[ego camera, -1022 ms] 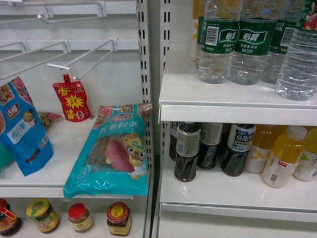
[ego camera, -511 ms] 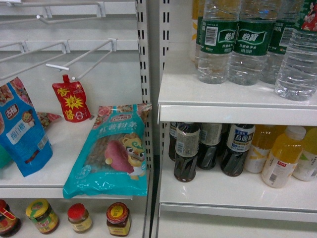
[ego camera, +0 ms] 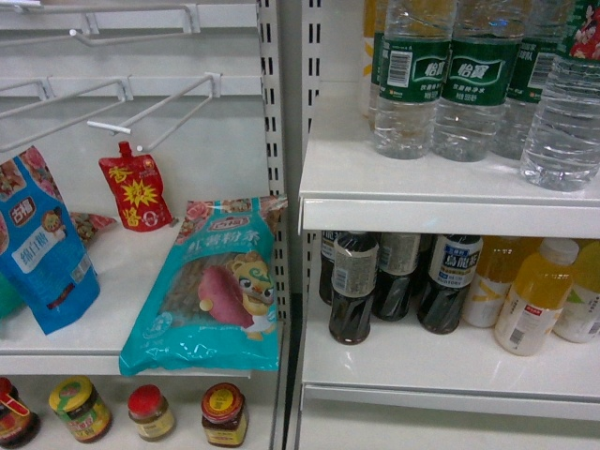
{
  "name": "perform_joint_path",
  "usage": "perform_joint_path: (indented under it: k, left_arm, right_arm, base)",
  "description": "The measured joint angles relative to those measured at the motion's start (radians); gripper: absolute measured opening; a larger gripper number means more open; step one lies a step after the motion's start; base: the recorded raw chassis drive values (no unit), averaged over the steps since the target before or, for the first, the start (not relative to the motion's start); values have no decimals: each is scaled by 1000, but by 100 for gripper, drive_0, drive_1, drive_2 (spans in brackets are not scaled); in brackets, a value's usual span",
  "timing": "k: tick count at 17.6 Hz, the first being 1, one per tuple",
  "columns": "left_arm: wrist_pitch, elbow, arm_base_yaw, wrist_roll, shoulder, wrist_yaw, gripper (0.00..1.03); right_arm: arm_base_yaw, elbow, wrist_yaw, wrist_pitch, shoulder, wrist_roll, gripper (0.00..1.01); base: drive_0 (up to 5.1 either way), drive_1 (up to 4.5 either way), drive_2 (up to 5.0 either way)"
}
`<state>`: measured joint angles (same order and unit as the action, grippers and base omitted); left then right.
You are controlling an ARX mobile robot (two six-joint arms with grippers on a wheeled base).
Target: Move water from second to third shelf
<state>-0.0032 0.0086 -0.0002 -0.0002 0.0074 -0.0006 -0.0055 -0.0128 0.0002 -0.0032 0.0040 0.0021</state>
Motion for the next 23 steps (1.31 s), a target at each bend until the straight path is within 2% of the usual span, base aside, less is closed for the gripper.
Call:
perform_joint_path:
  k: [1,2,3,23]
  left_arm:
    - [0,0,0,0,0,0,98]
    - [0,0,0,0,0,0,98]
    - [0,0,0,0,0,0,98]
    - [0,0,0,0,0,0,98]
  right_arm:
    - [0,0,0,0,0,0,93]
    - [0,0,0,0,0,0,100]
    - [0,0,0,0,0,0,97]
    - [0,0,0,0,0,-2,98]
  base:
    - [0,0,0]
    - [0,0,0]
    - [0,0,0]
    - [0,0,0]
